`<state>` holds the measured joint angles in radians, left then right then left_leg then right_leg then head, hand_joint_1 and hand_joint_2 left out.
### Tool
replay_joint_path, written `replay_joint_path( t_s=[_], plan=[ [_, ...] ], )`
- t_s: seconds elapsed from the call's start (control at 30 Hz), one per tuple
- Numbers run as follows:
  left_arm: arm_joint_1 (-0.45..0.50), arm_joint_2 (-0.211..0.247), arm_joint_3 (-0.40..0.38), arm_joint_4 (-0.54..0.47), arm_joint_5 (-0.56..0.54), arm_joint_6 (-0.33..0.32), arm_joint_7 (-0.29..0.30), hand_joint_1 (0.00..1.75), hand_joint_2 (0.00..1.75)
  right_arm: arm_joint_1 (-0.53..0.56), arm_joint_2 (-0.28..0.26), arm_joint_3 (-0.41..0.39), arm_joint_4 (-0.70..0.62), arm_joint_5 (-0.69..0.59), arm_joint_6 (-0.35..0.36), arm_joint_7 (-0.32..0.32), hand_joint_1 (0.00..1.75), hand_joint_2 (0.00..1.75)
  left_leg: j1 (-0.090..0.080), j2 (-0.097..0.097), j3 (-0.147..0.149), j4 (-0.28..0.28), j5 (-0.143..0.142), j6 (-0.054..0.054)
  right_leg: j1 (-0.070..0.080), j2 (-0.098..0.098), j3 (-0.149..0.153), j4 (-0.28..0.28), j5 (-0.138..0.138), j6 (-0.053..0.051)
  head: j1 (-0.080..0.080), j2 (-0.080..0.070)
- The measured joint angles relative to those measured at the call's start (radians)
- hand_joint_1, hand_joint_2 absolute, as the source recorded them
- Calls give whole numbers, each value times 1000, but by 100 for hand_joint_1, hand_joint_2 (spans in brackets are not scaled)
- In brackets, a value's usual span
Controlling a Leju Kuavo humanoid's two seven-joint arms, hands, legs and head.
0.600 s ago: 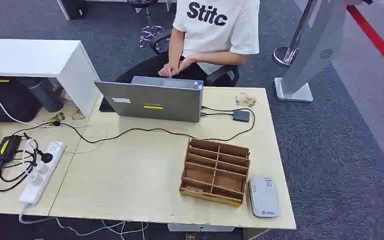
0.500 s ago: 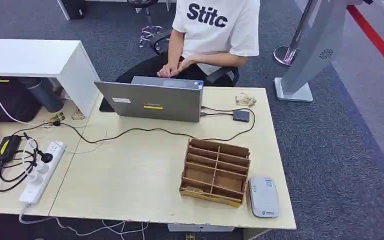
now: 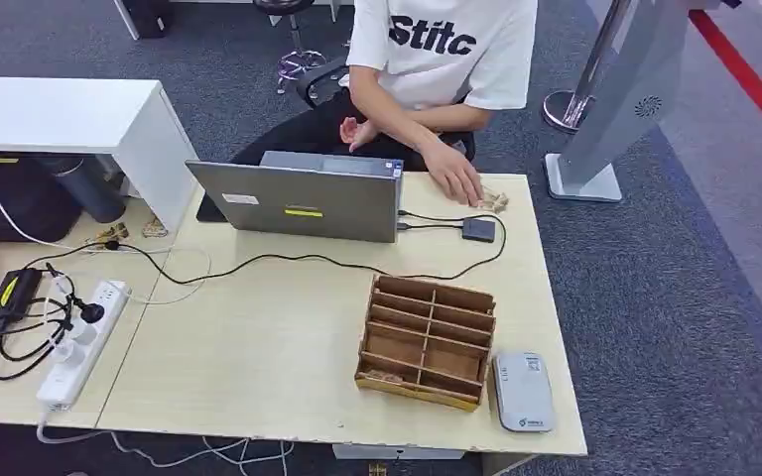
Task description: Pass the card to the sensor for recognition and then transmit it.
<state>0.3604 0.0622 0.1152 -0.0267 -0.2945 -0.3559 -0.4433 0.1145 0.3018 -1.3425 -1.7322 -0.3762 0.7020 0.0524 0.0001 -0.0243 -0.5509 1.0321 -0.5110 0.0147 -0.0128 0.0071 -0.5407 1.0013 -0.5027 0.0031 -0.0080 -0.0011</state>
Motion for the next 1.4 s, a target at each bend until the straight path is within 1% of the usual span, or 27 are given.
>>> replay_joint_path(
  t_s=[0.33,0.43,0.5,0.57,0.93,1.17,1.3,1.4],
  plan=[
    [6,-30,0,8,28,19,-12,0,175,81,10,153,-170,145,-137,-236,0,175,0,0,0,0,0,0,0,0,0,0,0,0,0,0],
    [6,-37,-1,10,35,23,-16,0,175,99,12,196,-215,190,-176,-292,0,175,0,0,1,0,0,0,0,0,0,0,0,0,0,0],
    [6,-38,-1,10,35,23,-17,0,175,99,12,199,-222,201,-184,-297,0,175,0,-1,0,0,0,0,0,-1,0,0,0,0,1,0],
    [8,-41,-3,10,40,24,-17,0,175,122,12,232,-249,226,-208,-316,0,175,0,-1,0,0,0,0,-1,-1,1,0,0,1,0,0],
    [11,-52,-29,16,79,30,-28,0,175,213,11,443,-375,435,-403,-476,0,175,0,0,1,0,0,0,0,-1,0,0,0,1,0,0],
    [13,-52,-63,18,107,29,-35,0,175,268,3,611,-425,595,-494,-571,0,175,0,0,1,0,0,0,0,-1,0,0,0,1,0,0],
    [15,-51,-80,18,120,26,-39,0,175,297,-17,721,-431,684,-540,-605,0,175,1,0,1,0,0,0,0,-1,0,0,0,1,0,0],
    [15,-50,-89,18,125,24,-39,0,175,313,-42,807,-431,740,-580,-614,0,175,1,0,0,0,0,0,0,0,1,0,0,1,0,0]
  ],
)
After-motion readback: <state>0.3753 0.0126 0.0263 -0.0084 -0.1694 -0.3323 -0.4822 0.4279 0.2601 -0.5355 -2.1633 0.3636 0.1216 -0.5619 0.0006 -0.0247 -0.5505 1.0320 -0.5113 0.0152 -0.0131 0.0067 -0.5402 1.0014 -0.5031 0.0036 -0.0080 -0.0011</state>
